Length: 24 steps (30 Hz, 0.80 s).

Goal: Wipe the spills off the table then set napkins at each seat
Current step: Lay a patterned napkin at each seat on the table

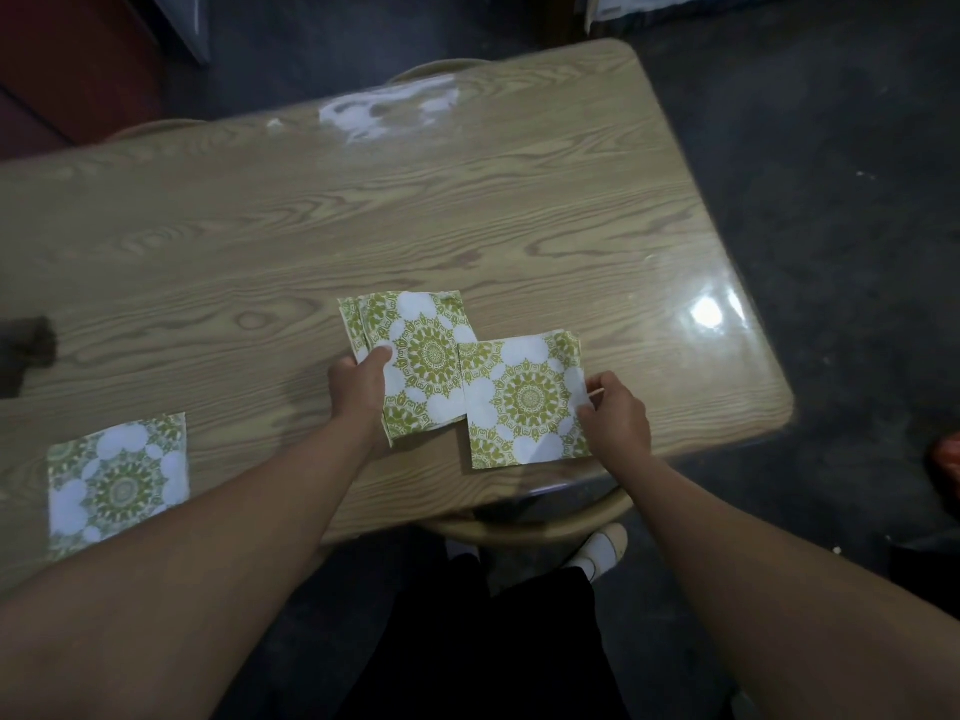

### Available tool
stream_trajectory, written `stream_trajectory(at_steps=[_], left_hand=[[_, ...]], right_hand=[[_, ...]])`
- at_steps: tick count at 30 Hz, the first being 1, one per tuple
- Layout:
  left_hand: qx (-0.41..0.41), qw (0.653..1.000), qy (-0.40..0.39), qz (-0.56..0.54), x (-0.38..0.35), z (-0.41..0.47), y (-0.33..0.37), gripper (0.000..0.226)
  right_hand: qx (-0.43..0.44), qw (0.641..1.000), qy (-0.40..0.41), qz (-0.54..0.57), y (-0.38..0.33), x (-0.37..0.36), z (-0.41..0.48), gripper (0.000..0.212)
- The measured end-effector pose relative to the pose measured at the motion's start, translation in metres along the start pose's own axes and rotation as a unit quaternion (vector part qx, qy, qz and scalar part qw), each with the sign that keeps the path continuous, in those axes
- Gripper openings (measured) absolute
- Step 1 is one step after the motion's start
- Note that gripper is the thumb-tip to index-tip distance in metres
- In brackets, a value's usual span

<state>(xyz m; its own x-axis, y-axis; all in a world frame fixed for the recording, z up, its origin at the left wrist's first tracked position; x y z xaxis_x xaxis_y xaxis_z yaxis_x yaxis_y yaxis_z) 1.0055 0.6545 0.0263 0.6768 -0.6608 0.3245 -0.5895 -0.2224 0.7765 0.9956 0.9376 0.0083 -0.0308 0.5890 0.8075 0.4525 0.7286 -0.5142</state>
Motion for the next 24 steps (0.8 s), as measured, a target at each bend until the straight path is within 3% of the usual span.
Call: stream_trajectory(at_steps=[3, 7, 13, 24], left_hand=[[-0.008, 1.0, 0.005, 0.005, 0.0, 0.0, 0.003, 0.01], [-0.005, 1.0, 0.007, 0.006, -0.001, -0.001, 0.005, 0.018], [-0.007, 1.0, 0.02, 0.002, -0.004, -0.008, 0.01, 0.007], [-0.073, 0.996, 0.055, -0.006, -0.014, -0.021, 0.03, 0.013]], right_hand=[[-0.001, 1.0, 0.0, -0.009, 0.002, 0.0, 0.001, 0.016], [-0.006, 1.0, 0.002, -0.011, 0.003, -0.001, 0.002, 0.015], [-0.011, 1.0, 0.002, -0.005, 0.004, 0.0, 0.002, 0.016], [0.018, 0.999, 0.013, -0.034, 0.002, 0.009, 0.002, 0.04]])
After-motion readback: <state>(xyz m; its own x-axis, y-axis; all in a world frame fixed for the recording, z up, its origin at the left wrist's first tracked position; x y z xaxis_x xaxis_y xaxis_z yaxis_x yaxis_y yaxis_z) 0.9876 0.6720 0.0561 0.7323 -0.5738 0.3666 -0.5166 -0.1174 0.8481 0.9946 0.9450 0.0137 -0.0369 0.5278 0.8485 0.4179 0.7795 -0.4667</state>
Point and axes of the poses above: each hand's wrist, its own z-axis towards the middle knuckle, its own x-axis out of the back of the hand, y = z × x, the point moved 2 cm from there along z, towards the middle knuckle, and after that the axes turned 14 degrees about y, right-handed, at the moved point
